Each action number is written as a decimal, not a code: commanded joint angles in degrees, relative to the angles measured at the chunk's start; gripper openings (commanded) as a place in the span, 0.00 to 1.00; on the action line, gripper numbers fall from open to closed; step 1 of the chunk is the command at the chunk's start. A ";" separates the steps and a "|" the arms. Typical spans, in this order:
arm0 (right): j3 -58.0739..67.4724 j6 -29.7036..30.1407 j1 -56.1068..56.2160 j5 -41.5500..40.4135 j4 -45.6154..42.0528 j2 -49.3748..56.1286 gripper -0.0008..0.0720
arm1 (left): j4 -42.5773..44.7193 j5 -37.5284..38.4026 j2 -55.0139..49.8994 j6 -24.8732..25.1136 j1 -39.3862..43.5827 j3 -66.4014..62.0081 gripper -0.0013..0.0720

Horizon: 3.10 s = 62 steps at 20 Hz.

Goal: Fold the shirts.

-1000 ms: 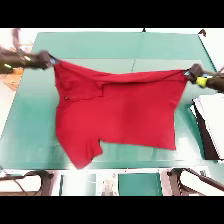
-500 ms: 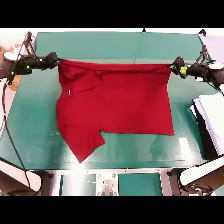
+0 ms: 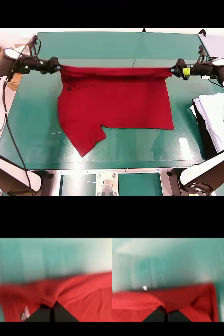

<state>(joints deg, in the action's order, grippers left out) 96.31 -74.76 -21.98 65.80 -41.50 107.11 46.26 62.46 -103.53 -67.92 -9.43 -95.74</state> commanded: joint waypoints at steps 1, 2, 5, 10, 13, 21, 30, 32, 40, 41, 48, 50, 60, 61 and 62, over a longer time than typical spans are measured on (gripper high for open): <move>0.17 -1.38 -3.04 13.57 -6.95 0.15 0.03 | 9.86 12.70 -0.07 -2.78 0.02 -0.11 0.05; -0.24 -1.46 -3.32 15.23 -8.74 0.15 0.03 | 10.01 14.03 -0.07 -2.75 0.02 0.00 0.05; -3.93 -1.75 -3.23 16.31 -11.96 0.15 0.03 | 10.78 15.04 -0.57 -3.06 0.22 0.24 0.05; -11.15 -1.09 -2.80 16.09 -12.20 0.15 0.03 | 10.67 17.22 -1.90 -4.09 0.20 2.69 0.05; -11.47 -1.16 -2.80 15.87 -12.74 0.11 0.03 | 10.78 19.08 -1.90 -4.15 0.20 3.80 0.05; -11.69 -4.37 -4.76 20.35 -16.52 -8.98 0.42 | 11.67 34.18 -0.85 -11.63 0.20 4.26 0.59; -56.30 -8.22 -18.43 8.63 -17.44 -45.07 0.41 | 23.91 17.49 36.28 -16.74 0.15 50.60 0.59; -65.16 -8.81 -19.91 3.63 -17.44 -51.25 0.41 | 19.96 10.95 44.06 -20.61 0.15 60.52 0.66; -81.88 -2.36 -16.50 -10.69 1.38 -51.65 0.53 | -1.84 -15.85 45.42 -18.82 10.03 75.45 0.80; -82.49 -2.36 -14.19 -12.44 2.38 -50.88 0.53 | -3.28 -17.49 43.82 -18.80 11.74 75.45 0.80; -81.77 -1.03 -3.80 -21.68 9.51 -48.70 0.09 | -3.39 -14.23 42.27 -15.82 12.79 70.69 0.05; -80.24 -0.61 -4.11 -18.71 6.62 -48.72 0.03 | 2.29 -8.79 42.29 -16.22 12.79 67.04 0.05; -68.08 -12.07 -6.71 0.33 -17.44 -54.55 0.03 | 19.10 10.01 54.03 -22.53 12.79 60.30 0.05; -66.18 -12.07 -6.71 1.22 -16.87 -55.01 0.03 | 19.10 9.86 53.90 -22.53 12.79 58.75 0.05; -63.82 -12.04 -6.56 1.86 -15.69 -54.93 0.03 | 19.15 9.25 53.86 -22.49 12.79 56.43 0.05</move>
<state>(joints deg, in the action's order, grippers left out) 28.12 -84.97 -28.58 63.88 -55.53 53.47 63.68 70.59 -50.59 -89.76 3.36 -36.03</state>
